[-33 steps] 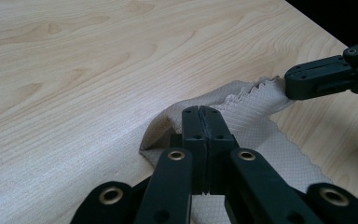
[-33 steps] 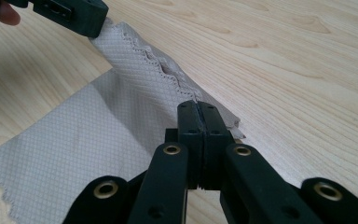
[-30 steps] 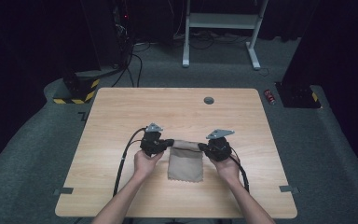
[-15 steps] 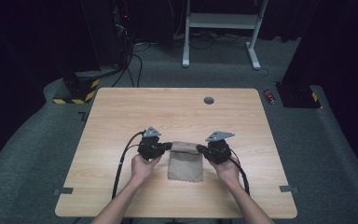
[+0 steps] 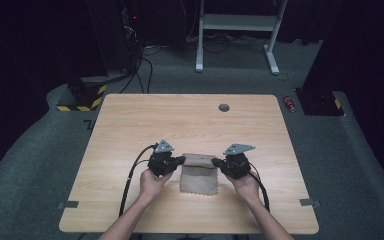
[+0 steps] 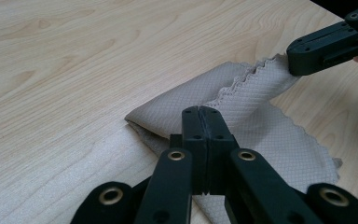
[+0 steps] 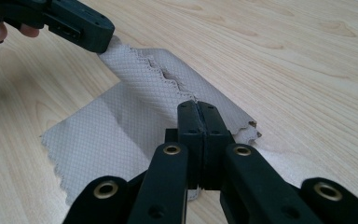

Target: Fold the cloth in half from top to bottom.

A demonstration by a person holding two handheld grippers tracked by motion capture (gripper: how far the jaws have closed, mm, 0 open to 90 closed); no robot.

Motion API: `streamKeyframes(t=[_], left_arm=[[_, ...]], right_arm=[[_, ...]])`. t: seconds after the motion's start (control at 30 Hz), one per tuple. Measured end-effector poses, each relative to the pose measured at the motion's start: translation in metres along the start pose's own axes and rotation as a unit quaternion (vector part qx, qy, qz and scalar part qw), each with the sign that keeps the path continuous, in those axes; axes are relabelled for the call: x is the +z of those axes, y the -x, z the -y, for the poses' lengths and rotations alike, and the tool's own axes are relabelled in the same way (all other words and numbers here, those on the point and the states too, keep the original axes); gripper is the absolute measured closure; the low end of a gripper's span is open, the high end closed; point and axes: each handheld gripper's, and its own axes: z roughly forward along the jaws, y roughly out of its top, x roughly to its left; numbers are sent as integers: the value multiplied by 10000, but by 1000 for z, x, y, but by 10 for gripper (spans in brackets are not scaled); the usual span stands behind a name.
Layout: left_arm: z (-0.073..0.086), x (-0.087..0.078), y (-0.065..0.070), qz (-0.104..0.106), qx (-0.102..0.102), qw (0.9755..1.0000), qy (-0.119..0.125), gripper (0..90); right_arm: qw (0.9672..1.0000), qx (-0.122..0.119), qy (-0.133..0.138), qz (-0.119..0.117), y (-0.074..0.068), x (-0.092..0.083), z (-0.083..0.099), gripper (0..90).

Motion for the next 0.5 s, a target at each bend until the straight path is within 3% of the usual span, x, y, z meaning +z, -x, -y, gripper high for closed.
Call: streamKeyframes(t=[0.4,0.5], left_arm=[[5,-9,2,113,-84,9998,115,894],[6,-9,4,88,14,9999,51,894]], right_arm=[[9999,-51,24,-100,-7,-4,4,892],[9999,-62,39,-121,-9,-6,5,891]])
